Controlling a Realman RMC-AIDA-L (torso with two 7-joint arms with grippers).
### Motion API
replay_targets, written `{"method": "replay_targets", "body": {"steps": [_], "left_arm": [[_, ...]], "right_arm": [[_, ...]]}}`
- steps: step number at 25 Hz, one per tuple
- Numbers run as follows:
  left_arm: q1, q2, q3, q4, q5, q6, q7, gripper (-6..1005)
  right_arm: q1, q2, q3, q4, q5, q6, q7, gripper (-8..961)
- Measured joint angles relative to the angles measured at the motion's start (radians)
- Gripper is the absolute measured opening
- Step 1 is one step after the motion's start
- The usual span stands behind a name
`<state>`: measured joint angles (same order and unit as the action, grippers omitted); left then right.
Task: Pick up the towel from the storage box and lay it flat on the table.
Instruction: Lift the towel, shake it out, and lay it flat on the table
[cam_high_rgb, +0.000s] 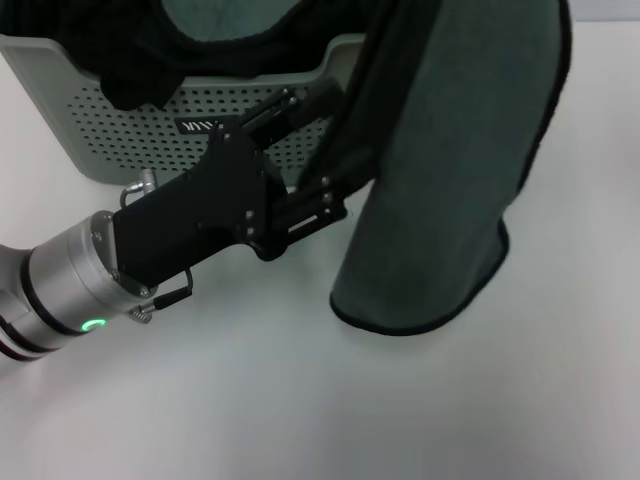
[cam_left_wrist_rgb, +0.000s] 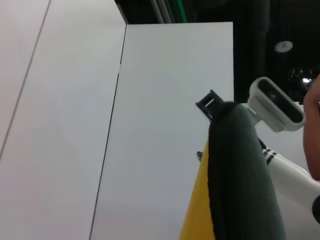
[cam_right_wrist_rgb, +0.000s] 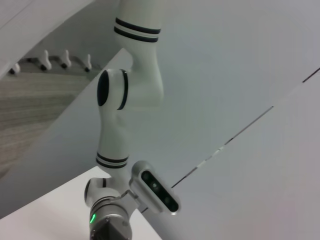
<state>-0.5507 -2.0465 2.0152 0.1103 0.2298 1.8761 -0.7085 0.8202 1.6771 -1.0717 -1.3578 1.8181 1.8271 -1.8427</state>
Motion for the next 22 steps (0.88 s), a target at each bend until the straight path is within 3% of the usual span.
{"method": "replay_targets", "body": {"steps": [22], "left_arm": [[0.024,0.002,0.000,0.006,0.017,-0.029,0.002,665]], "right_arm": [[-0.019,0.004,0.072,-0.092,0.043,-0.003,0.027,1]]}}
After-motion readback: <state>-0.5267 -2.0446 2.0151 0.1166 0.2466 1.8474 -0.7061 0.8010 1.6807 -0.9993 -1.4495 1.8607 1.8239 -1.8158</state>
